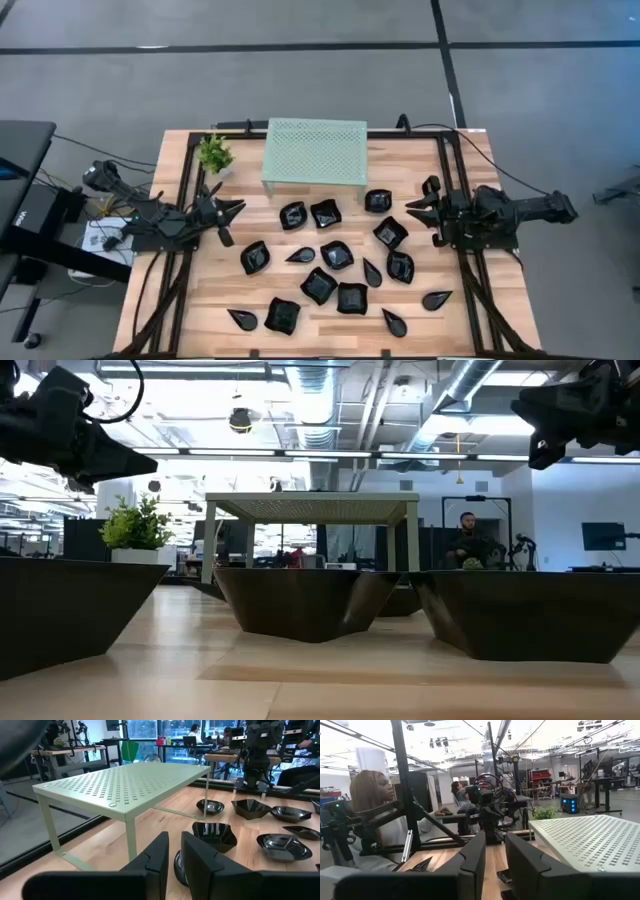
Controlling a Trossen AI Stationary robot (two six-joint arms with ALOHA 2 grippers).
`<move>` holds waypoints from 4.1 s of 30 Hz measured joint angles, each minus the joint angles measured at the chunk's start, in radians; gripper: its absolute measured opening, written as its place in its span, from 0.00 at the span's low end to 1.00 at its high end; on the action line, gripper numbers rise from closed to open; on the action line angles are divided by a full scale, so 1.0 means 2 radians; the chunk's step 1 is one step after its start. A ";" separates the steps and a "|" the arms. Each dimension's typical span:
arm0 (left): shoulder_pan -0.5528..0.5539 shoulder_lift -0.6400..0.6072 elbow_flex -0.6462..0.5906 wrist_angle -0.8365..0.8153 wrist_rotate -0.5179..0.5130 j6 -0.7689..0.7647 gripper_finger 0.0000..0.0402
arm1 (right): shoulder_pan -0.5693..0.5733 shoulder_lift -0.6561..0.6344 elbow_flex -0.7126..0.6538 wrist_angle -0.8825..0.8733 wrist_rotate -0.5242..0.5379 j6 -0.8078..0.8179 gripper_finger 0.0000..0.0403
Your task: Pick & Place Mini shaped plates
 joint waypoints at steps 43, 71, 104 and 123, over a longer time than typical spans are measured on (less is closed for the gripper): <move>0.000 0.000 0.000 0.000 0.000 0.000 0.13 | 0.000 0.000 0.000 0.000 0.000 0.000 0.18; 0.000 0.000 0.000 0.000 0.000 0.000 0.13 | 0.000 0.000 0.000 0.000 0.000 0.000 0.18; 0.000 0.000 0.000 0.206 0.062 0.034 0.13 | 0.000 0.000 0.000 0.004 0.000 0.004 0.18; 0.096 0.171 0.035 0.325 0.192 0.043 0.28 | -0.001 0.000 0.008 0.063 0.004 -0.183 0.18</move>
